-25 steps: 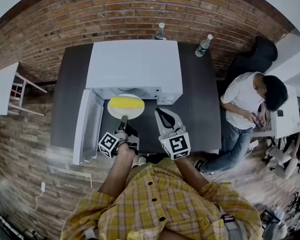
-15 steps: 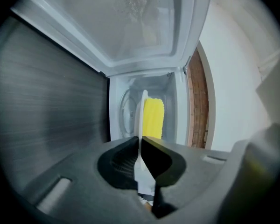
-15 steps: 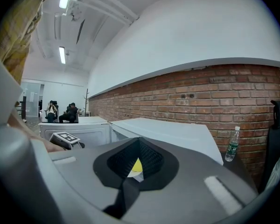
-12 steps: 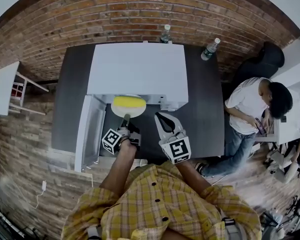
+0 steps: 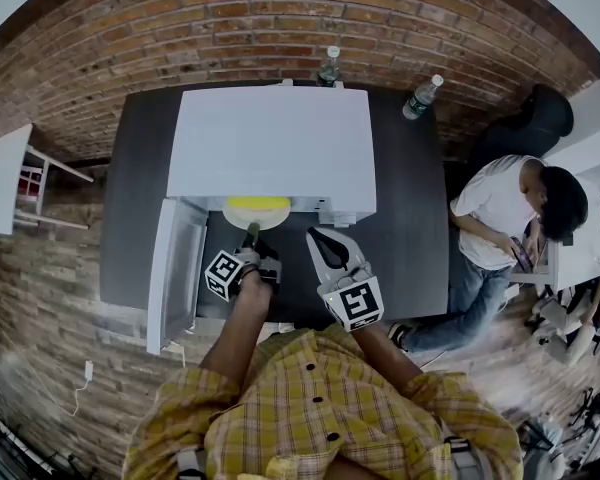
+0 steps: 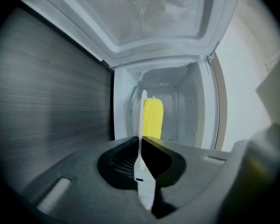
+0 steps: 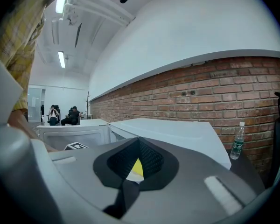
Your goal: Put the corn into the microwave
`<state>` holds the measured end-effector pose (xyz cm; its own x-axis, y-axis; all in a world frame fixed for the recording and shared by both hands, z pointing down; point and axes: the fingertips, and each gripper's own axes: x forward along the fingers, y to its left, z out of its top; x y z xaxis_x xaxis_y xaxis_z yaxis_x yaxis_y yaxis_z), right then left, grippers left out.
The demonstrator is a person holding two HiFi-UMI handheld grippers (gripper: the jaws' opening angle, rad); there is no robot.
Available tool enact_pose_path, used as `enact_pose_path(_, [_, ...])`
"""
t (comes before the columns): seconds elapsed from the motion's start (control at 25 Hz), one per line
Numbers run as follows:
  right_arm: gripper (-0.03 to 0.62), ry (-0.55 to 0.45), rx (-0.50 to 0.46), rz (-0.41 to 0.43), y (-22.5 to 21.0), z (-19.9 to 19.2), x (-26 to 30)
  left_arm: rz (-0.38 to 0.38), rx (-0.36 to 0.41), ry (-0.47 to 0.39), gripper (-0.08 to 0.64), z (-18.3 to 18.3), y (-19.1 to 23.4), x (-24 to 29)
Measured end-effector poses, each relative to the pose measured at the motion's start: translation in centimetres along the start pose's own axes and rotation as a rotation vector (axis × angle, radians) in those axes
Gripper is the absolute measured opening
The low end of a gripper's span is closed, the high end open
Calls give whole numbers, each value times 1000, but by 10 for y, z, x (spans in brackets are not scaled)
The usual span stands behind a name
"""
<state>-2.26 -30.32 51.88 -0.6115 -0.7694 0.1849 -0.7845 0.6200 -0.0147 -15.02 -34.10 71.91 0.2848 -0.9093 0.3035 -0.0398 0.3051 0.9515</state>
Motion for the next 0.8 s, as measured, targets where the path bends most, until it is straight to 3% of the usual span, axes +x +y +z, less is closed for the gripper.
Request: enact_pose_path(0.8, [5,17,20,19,-7,-9,10,35,-13,-3,20,12,16,40])
